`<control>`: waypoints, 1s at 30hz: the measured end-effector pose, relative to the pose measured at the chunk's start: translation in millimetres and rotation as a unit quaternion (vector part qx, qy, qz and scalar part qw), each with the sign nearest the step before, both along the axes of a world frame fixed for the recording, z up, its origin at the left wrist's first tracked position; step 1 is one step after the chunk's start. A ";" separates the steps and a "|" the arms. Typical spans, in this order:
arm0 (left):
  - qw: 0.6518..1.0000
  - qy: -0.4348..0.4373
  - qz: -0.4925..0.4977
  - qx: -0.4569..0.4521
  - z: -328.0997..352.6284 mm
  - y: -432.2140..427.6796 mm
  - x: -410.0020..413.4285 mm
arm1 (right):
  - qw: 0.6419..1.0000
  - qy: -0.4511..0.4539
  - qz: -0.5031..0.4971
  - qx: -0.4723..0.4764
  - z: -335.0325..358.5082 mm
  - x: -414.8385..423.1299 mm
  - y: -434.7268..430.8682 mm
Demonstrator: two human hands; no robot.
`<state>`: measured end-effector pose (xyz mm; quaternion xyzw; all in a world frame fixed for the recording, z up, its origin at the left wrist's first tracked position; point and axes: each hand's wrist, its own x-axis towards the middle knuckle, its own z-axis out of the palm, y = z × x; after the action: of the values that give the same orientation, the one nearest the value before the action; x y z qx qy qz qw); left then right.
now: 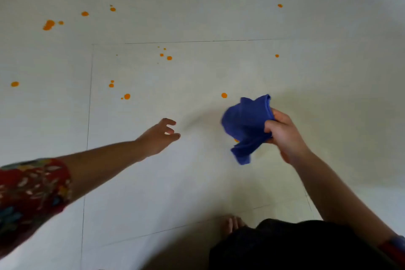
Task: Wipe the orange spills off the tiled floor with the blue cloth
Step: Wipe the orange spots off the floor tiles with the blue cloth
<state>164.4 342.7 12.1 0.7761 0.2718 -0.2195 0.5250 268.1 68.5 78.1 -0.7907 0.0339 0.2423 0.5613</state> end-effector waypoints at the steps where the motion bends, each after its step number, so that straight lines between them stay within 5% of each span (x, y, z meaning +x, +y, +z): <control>1: 0.999 -0.004 -0.033 0.023 -6.5 -2.9 2.2 | 0.997 -0.054 0.006 -0.056 6.9 -3.2 -5.7; 3: 0.991 -0.017 -0.112 0.073 -14.7 -9.6 3.8 | 0.978 -0.128 0.046 -0.157 16.0 -14.0 -8.6; 6: 0.970 -0.041 -0.202 0.129 -24.2 -17.4 -1.6 | 0.946 -0.106 0.180 -0.246 1.1 -37.5 1.7; 13: 0.944 -0.094 -0.223 0.223 -41.0 -4.2 -4.0 | 0.808 -0.150 0.251 -0.512 -125.9 -50.7 -1.1; 19: 0.931 -0.093 -0.213 0.280 -67.6 9.2 6.4 | 0.787 -0.189 0.293 -0.508 -151.1 -45.9 -18.1; 26: 0.920 -0.091 -0.188 0.330 -100.6 -6.5 -4.6 | 0.815 -0.149 0.233 -0.509 -161.4 62.8 49.0; 30: 0.913 -0.093 -0.173 0.359 -105.0 -9.9 -5.7 | 0.806 -0.260 0.320 -0.425 -167.5 9.8 63.8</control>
<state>158.7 332.8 -93.0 0.9640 0.1437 -0.1211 0.1882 277.9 132.2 -89.4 -0.9495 -0.2687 0.1550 0.0471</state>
